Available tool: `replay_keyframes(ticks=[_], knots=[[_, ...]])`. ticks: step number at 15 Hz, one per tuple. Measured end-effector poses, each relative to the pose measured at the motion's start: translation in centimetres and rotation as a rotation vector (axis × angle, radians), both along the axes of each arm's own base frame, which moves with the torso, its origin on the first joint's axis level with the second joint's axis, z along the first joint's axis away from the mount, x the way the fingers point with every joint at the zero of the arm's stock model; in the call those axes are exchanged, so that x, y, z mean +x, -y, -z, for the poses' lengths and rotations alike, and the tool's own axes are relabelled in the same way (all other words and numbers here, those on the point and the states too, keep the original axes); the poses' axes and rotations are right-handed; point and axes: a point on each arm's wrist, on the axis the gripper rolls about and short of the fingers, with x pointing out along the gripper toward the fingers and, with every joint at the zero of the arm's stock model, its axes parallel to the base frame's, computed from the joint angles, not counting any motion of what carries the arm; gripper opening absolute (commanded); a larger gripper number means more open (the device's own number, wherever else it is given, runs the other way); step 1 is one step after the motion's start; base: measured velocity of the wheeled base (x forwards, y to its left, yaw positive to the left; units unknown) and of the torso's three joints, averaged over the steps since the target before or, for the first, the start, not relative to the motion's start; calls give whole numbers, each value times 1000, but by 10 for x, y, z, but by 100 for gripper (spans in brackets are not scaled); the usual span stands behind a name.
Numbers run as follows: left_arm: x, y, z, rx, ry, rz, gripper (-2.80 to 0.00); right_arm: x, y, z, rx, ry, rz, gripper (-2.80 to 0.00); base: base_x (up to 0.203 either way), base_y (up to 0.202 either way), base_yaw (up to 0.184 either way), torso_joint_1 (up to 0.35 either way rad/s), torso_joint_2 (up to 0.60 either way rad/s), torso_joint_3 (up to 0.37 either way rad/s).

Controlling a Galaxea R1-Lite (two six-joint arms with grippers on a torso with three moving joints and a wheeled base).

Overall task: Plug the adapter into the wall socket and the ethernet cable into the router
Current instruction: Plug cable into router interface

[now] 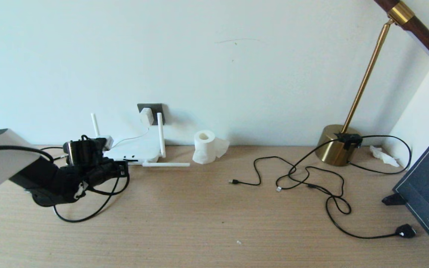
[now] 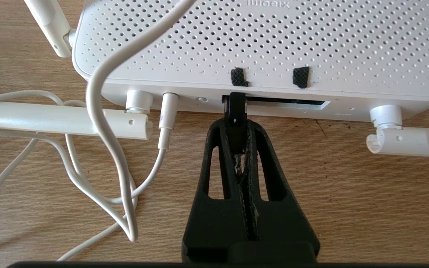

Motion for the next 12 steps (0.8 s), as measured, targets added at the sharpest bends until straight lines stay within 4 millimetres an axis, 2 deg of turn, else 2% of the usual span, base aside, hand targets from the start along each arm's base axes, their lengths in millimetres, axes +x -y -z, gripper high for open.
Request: replay_keyframes(ticks=[10,11,12], knots=[[5,1,-2,17,12,3,-280,0,0,0,0,1,0,0,0,0,0,0,0,0],[6,1,-2,17,14,2,0,0,0,0,0,0,0,0,0,0,0,0,0,0],[7,1,-4,19,30,1,0,0,0,0,0,0,0,0,0,0,0,0,0,0]])
